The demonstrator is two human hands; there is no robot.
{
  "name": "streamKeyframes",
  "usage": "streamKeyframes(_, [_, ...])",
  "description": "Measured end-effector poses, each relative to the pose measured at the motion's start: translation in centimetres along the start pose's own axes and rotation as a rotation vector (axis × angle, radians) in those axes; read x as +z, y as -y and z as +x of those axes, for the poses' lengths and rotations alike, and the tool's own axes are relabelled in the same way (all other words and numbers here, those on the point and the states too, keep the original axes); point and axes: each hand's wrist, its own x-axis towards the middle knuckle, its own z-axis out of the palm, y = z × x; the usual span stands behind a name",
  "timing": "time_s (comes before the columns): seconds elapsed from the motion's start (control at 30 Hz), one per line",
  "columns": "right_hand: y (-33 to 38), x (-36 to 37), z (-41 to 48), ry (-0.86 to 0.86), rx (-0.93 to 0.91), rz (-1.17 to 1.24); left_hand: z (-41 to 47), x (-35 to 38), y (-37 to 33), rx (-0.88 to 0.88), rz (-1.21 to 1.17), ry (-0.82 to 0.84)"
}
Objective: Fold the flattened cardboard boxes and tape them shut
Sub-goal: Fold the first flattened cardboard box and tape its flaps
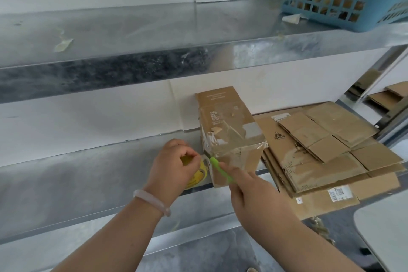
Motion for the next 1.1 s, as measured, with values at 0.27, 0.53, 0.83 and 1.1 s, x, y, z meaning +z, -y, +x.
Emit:
streamKeyframes(0.27, [-0.1,0.2,-0.2,0.059,0.085,0.451,-0.8,-0.3,-0.2,0.036,-0.011,0.007])
streamKeyframes(0.53, [0.1,1.3,0.4,0.078,0.126,0.476,-1.0,-0.2,-0.6,0.054,0.012,0.0])
streamKeyframes(0.83, [-2.2,1.9,1.6,0.126,0.162,0.276,-1.0,-0.4,-1.1,0.1,0.015,-0.061])
streamKeyframes(1.1, [-6.5,-0.9,-2.2,-0.334,-0.351,0.372,-0.1,-0.7,3.6,0.084,0.317,-0.175])
